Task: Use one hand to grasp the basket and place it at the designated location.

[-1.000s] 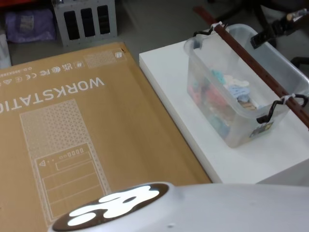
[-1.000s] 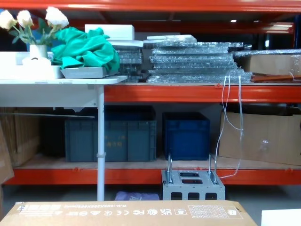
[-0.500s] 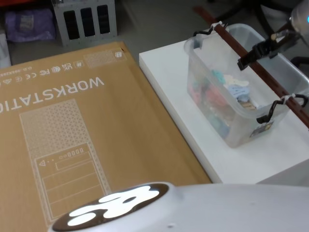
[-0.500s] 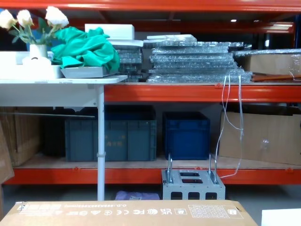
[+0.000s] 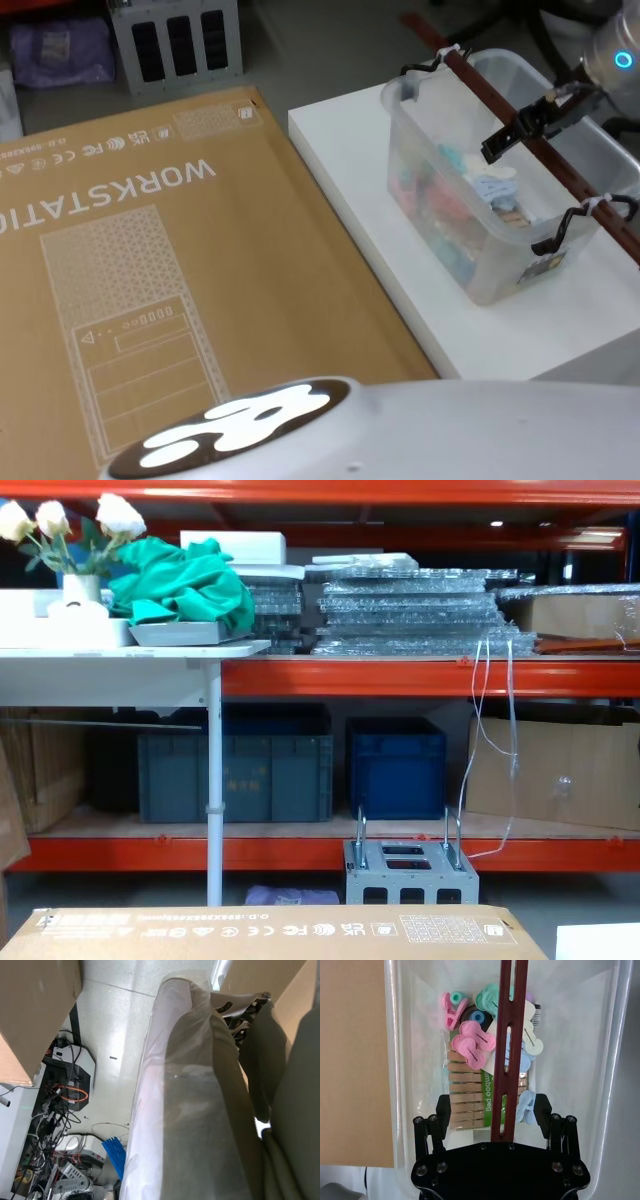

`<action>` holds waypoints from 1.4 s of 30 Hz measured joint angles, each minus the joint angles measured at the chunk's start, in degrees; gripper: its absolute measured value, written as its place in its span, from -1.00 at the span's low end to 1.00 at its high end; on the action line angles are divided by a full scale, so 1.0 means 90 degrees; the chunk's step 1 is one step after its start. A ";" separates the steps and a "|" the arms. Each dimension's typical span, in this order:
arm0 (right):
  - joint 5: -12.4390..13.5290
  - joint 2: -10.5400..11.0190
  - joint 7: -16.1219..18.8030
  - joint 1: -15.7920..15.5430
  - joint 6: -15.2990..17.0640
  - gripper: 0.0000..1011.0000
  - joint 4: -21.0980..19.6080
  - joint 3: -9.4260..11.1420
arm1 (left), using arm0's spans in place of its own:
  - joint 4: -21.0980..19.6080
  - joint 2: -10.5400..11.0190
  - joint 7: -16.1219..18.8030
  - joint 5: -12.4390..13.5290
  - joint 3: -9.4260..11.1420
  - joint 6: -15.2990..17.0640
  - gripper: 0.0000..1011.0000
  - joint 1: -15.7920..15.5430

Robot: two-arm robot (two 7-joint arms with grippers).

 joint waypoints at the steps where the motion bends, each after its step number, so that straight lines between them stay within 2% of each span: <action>1: -0.0017 -0.0020 0.0012 -0.0009 -0.0018 0.98 0.0025 0.0004 | 0.0001 0.0000 0.0000 0.0000 0.0000 0.0000 -1.00 0.0000; 26: -0.0379 -0.0607 0.0146 -0.0279 -0.0385 0.98 0.0834 0.0164 | 0.0000 0.0000 0.0000 0.0000 0.0000 0.0000 -1.00 0.0000; 42: -0.0717 -0.1244 0.0421 -0.0224 -0.0673 0.98 0.1555 0.0296 | 0.0001 0.0000 0.0000 0.0000 0.0000 0.0000 -1.00 0.0000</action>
